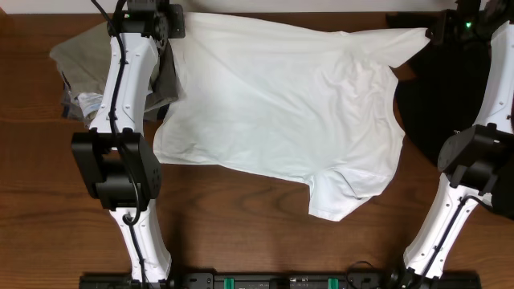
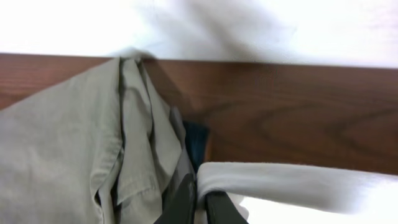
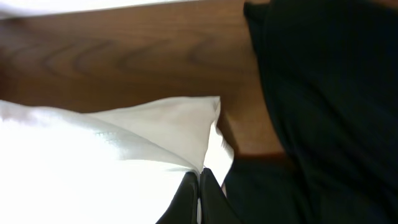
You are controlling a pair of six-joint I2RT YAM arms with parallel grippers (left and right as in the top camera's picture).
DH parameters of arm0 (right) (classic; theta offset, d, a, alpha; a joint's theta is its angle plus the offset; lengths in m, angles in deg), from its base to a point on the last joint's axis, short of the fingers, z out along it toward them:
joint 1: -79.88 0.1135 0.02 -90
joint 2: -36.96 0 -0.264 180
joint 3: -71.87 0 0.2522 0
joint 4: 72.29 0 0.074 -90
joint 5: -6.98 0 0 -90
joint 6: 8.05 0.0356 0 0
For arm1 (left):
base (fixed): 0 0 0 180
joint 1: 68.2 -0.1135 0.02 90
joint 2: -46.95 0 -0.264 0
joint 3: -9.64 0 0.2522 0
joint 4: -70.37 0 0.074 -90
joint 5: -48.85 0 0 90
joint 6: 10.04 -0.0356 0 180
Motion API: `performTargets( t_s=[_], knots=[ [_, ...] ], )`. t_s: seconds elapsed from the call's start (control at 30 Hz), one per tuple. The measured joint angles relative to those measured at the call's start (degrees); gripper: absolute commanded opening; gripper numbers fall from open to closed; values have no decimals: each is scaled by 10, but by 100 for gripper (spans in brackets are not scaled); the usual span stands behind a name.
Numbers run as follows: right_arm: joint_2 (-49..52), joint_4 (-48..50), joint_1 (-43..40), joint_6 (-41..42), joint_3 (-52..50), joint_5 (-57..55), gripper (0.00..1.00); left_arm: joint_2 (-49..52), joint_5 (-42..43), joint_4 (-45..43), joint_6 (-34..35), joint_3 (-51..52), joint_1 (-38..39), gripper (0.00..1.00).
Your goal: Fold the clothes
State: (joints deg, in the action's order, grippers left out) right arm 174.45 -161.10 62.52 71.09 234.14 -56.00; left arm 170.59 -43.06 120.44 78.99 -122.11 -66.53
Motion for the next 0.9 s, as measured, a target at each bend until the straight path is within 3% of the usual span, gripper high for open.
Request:
performTargets(
  t_s=[0.53,0.9],
  knots=[
    [0,-187,-9,-66,0,7,1,0,0,229,-5,-1,-3,6],
    [-3,-220,-3,-81,-33,-23,1,0,0,283,-5,7,-9,6]
  ],
)
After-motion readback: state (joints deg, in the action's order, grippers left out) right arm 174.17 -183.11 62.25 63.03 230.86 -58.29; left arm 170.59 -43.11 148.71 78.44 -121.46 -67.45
